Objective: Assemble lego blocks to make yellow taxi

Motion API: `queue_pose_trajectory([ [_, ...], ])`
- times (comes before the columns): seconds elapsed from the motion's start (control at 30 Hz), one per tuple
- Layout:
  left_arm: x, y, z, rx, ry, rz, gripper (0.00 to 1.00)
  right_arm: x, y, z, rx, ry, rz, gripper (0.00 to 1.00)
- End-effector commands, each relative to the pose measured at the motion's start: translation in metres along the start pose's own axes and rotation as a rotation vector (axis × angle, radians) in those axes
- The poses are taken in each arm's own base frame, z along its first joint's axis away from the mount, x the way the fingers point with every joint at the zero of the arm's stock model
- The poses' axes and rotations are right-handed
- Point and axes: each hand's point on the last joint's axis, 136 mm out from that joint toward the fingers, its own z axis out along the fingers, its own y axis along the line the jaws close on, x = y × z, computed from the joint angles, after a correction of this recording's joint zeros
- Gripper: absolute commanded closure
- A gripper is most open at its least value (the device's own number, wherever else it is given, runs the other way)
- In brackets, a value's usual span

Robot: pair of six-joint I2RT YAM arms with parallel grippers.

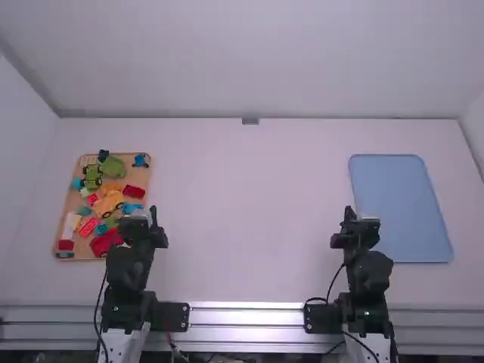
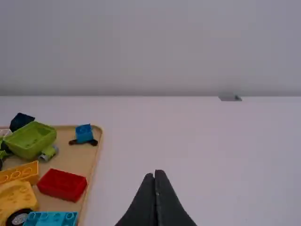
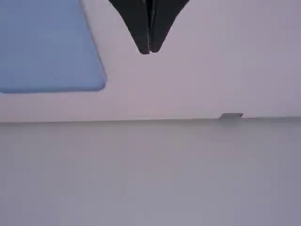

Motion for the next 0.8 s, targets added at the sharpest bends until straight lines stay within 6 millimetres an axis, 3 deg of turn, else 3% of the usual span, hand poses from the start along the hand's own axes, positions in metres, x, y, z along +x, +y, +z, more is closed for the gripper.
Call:
queue_pose_trajectory([
  [0.0, 0.0, 0.0, 0.0, 0.0, 0.001, 0.001, 1.0, 0.0, 0.0, 0.0, 0.001, 0.0, -0.001, 1.0],
  [0.4, -0.01, 0.001, 0.0, -0.009, 0.011, -0.002, 0.94, -0.021, 0.012, 0.001, -0.068, -0.001, -0.009, 0.94],
  [0.77, -0.035, 0.005, 0.004, -0.033, 0.075, -0.001, 0.79, -0.076, 0.043, 0.014, -0.221, 0.052, -0.081, 0.79],
])
